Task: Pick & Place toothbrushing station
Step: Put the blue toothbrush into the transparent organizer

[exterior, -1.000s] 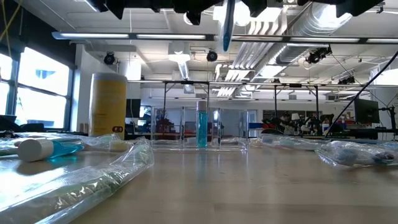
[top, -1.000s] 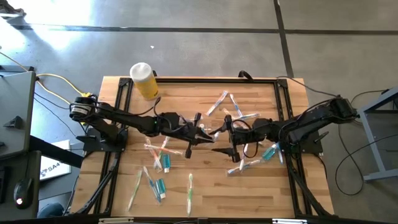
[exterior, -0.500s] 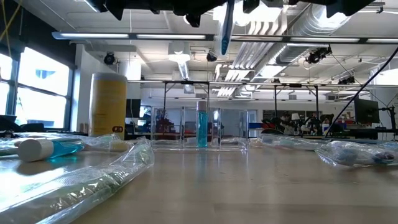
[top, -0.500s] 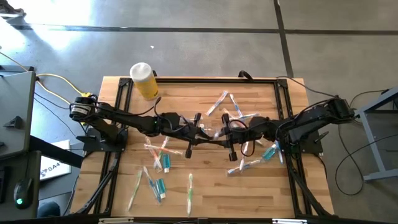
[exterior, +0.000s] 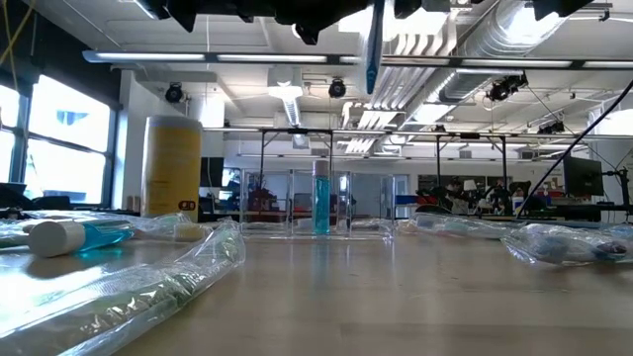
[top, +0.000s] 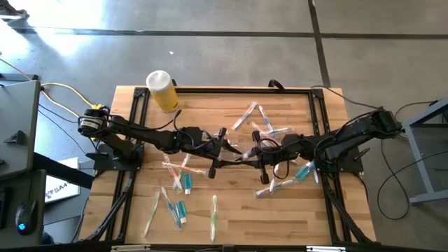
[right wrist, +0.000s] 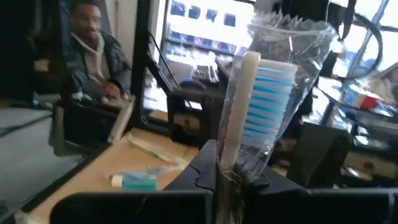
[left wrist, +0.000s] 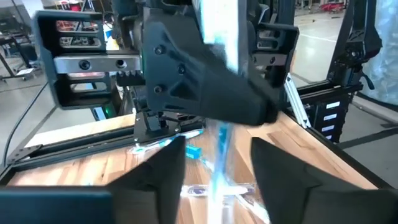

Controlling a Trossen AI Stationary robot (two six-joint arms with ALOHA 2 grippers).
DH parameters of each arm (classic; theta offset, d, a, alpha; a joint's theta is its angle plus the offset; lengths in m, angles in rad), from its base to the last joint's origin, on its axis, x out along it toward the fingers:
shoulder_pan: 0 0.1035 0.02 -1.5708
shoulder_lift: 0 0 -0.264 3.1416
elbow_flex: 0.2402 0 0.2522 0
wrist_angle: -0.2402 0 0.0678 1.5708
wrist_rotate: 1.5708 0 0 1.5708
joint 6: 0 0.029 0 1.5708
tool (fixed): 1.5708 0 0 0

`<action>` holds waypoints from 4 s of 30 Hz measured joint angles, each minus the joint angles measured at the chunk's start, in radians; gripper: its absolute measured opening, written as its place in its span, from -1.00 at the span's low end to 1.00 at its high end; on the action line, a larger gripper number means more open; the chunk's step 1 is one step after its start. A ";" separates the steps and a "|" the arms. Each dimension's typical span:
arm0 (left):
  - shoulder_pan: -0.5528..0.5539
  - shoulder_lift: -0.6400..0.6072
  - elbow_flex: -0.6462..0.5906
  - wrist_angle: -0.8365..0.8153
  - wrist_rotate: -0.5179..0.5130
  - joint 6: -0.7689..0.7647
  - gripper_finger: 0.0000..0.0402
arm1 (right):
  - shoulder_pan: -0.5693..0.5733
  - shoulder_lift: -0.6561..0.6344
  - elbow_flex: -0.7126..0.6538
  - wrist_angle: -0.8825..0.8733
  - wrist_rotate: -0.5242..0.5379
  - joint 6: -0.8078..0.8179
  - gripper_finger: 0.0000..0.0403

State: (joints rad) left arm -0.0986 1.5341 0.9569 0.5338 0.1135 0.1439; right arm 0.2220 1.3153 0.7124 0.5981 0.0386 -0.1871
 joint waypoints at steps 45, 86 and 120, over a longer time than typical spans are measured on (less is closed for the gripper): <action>0.000 -0.214 0.000 -0.372 -0.174 -0.046 0.14 | -0.282 0.364 -0.193 0.542 0.165 0.201 -0.97; 0.000 -0.214 0.000 -0.407 -0.147 -0.080 0.14 | -0.319 0.329 -0.139 0.299 -0.006 0.224 -0.15; 0.000 -0.214 0.000 -0.440 -0.147 -0.071 0.14 | -0.389 -0.448 -0.138 -1.170 0.400 0.324 0.09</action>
State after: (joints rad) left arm -0.0990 1.3205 0.9569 0.0940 -0.0338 0.0733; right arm -0.1668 0.8676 0.5739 -0.5723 0.4383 0.1371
